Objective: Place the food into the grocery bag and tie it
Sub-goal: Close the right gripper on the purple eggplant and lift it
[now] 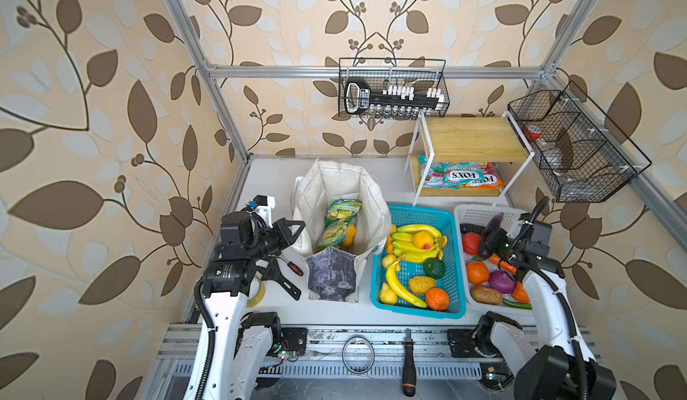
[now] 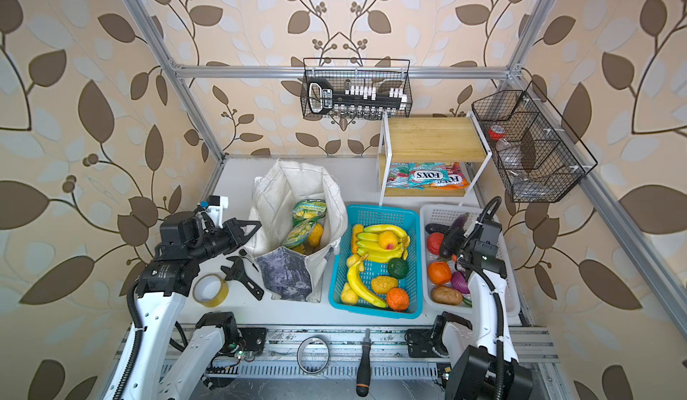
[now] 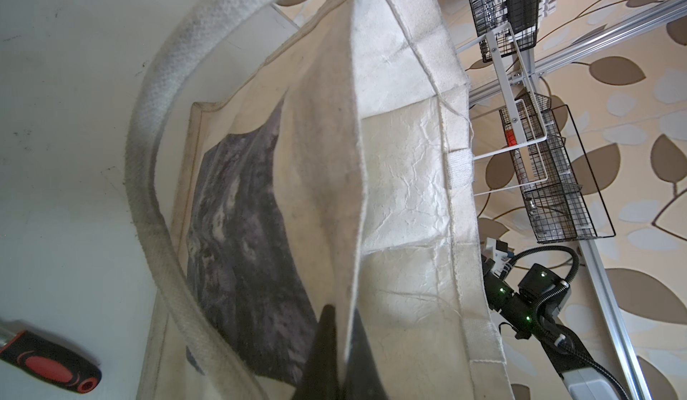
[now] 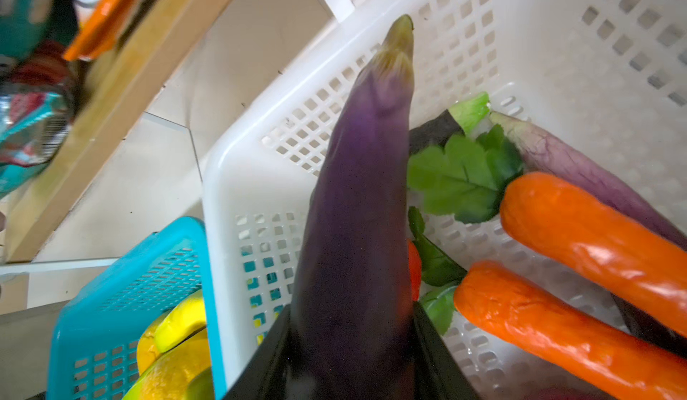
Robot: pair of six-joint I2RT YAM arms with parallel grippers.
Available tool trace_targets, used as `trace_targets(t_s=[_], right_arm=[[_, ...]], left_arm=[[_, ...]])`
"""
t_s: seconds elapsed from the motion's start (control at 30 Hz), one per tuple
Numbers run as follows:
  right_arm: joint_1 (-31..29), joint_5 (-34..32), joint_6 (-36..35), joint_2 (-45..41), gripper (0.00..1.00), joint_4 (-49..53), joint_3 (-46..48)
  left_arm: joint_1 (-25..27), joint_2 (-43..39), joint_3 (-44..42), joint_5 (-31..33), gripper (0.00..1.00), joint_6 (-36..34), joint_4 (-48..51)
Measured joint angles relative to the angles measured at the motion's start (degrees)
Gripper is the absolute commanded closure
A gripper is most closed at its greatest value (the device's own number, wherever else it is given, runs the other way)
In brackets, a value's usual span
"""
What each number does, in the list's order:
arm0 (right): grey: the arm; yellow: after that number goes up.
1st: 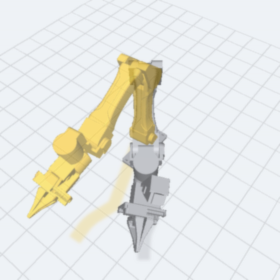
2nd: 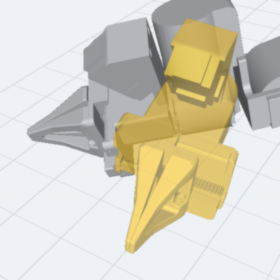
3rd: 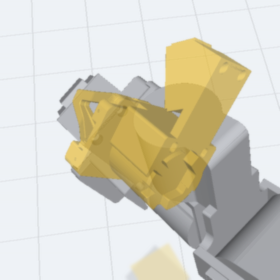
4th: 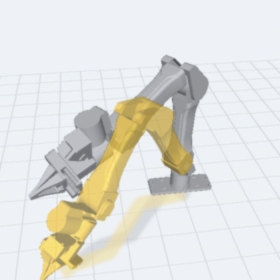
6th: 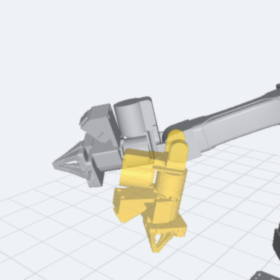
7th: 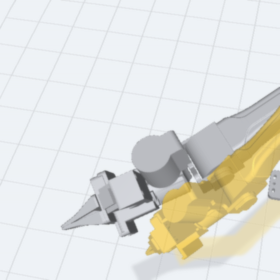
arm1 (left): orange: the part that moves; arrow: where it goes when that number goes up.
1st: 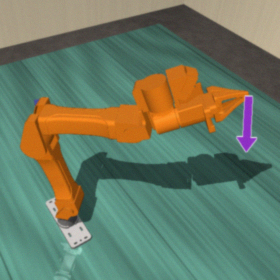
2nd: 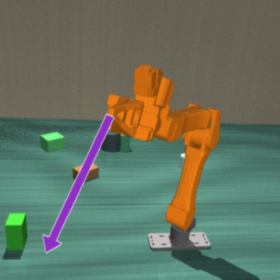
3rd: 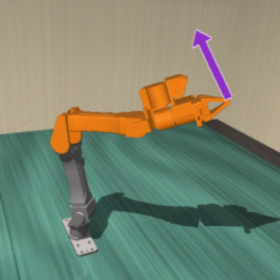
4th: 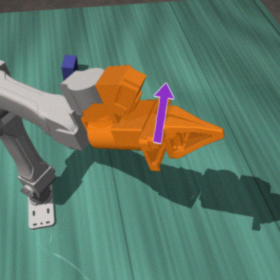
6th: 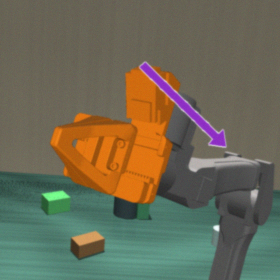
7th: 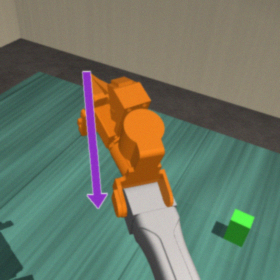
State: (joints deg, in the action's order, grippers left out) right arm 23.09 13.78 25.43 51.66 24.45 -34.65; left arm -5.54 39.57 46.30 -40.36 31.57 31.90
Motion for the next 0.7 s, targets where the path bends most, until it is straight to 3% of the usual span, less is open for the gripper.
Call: trace_targets(t_s=[0.4,0.7], right_arm=[[-0.90,4.94,0.70,-7.91,0.69,1.73,0.02],[-8.35,9.09,3.04,-21.38,0.70,5.51,0.09]], left_arm=[[0.00,-0.22,0.00,0.31,1.00,-0.02,0.22],[0.00,-0.83,-0.92,-0.42,1.00,3.15,-1.46]])
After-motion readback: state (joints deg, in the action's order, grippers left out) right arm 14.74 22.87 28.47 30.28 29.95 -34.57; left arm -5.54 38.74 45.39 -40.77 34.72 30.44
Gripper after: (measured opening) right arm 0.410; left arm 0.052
